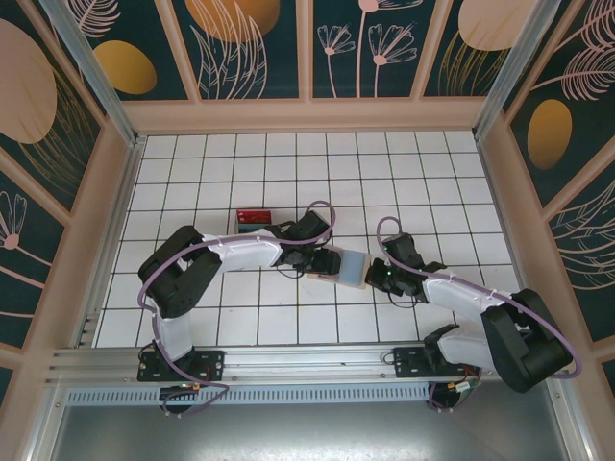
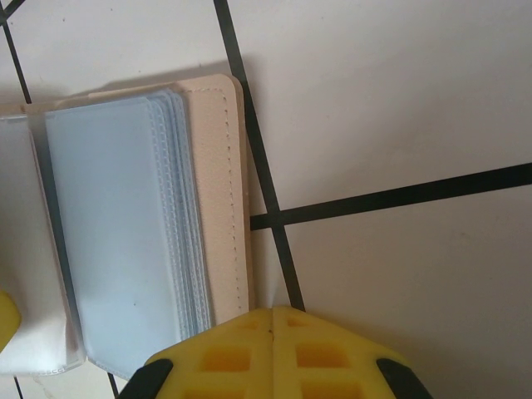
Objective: Take the credit cards out of the card holder
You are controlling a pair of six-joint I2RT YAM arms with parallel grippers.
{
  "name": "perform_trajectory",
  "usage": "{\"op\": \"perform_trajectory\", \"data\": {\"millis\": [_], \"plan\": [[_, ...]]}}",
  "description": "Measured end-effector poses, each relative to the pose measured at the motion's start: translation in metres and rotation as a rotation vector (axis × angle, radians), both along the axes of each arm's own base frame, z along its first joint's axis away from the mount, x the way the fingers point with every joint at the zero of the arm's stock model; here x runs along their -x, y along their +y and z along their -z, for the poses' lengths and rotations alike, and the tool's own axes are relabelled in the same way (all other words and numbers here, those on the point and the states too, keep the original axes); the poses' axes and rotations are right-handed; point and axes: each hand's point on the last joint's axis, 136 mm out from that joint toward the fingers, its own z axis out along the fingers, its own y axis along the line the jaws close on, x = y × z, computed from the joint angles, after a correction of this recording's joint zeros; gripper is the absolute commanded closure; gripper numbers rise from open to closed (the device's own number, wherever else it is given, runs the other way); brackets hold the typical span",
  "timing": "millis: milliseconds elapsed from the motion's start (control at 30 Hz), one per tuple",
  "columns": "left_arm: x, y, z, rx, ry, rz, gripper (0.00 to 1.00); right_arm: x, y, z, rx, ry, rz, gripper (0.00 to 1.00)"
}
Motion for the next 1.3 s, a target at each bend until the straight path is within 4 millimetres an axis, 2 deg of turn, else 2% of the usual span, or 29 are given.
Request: {"op": "perform_trajectory", "data": {"millis": [300,500,567,667,733,767,1300], "plan": [[0.0,-0.003,0.0,0.003,0.001,0.005,0.38,0.0,0.0,0.0,0.002,-0.002,0.0,1.0],[0.003,-0.008,-0.003,0.026,0.007,0.029,0.26,0.0,0.0,0.0,0.002,-0.003,0.0,1.0],[0.004,-0.01,-0.005,0.039,0.009,0.04,0.19,0.0,0.0,0.0,0.0,-0.001,0.004,1.0],[0.004,-0.013,-0.006,0.053,0.009,0.052,0.17,0.0,0.0,0.0,-0.002,0.002,0.009,1.0],[0.005,-0.014,-0.007,0.058,0.011,0.057,0.03,0.0,0.0,0.0,-0.002,0.002,0.009,1.0],[0.005,-0.016,-0.009,0.07,0.011,0.062,0.01,0.0,0.0,0.0,-0.002,0.002,0.009,1.0],[0.005,-0.017,-0.013,0.073,-0.011,0.091,0.01,-0.001,0.0,0.0,-0.002,0.001,0.013,1.0]]}}
